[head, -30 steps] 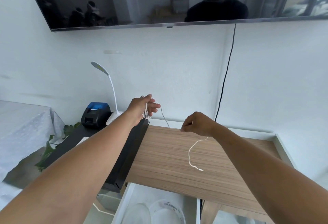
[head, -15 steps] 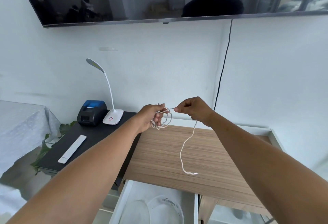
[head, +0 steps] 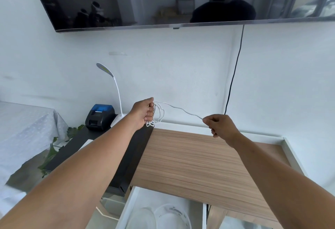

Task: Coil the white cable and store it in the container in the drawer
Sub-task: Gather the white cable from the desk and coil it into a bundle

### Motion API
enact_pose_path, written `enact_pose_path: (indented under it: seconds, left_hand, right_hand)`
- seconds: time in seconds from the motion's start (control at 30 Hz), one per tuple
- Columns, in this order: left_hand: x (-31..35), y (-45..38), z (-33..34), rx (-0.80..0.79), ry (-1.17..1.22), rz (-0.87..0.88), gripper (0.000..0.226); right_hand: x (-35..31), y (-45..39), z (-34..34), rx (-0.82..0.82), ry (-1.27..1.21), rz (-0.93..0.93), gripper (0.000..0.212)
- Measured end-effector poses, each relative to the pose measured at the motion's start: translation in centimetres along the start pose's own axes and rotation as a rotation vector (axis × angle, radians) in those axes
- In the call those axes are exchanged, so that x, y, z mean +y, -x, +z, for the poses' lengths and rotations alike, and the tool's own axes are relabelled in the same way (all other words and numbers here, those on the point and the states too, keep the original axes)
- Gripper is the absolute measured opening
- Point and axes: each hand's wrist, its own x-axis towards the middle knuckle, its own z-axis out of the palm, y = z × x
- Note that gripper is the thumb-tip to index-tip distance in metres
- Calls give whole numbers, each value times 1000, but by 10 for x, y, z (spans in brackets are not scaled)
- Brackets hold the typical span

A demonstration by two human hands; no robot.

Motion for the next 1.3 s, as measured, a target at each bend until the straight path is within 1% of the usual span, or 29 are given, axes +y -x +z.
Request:
enact_pose_path:
  seconds: [0.07,0.13,0.2,0.23,0.3,0.37,0.43,0.57,0.67,0.73,0.83,0.9,0.97,1.03,1.07,1.1,1.17,1.23,1.3]
  left_hand:
    - [1,-1,-1,23,64,18,34]
    - [2,-2,-1,47,70,36,32]
    - [1,0,1,43,41,48,31]
    - [0,1,3,25,27,54,30]
    - [-3,2,11,-25,-2,79,28]
    - [-9,3,20,-79,-29,103,29]
    - [-17,4,28,-128,-87,116,29]
    - [-37,13,39,-192,-264,95,29]
    - [-48,22,47,-239,-375,80,30]
    - [-49,26,52,-261,-439,89,31]
    - [-44,27,57,-284,-455,49,33]
    - [-39,25,59,-311,-492,10,33]
    - [-36,22,58,-346,-472,-38,33]
    - [-33,19,53,-353,-390,-97,33]
    - [-31,17,49,-353,-360,-120,34]
    - [-29,15,45,-356,-350,-138,35]
    - [-27,14,38,-369,-359,-157,38]
    - [-26,12,34,-383,-329,-171,38]
    - [-25,11,32,-388,-247,-185,36]
  right_hand:
    - [-4,0,4,51,59,-57,7]
    - [-8,0,9,82,204,-138,9]
    - [-13,1,15,46,382,-194,11]
    - [-15,1,18,-9,452,-211,12]
    - [-20,1,25,-188,570,-242,12]
    - [-26,1,31,-361,607,-267,11]
    - [-31,2,38,-444,506,-265,9]
    - [-38,3,42,-446,178,-199,7]
    - [-40,0,36,-399,106,-181,5]
    - [-40,-2,31,-335,72,-173,9]
    - [-36,-3,27,-249,13,-161,10]
    - [-33,-4,26,-230,-10,-143,8]
    - [-31,-4,25,-247,89,-140,9]
    - [-30,-4,20,-295,324,-165,15]
    - [-29,-3,17,-326,412,-170,15]
    - [-29,-3,14,-351,449,-159,16]
    - [-31,-1,8,-387,388,-110,22]
    - [-33,0,4,-415,208,-52,24]
    - [-33,0,3,-433,7,-4,20]
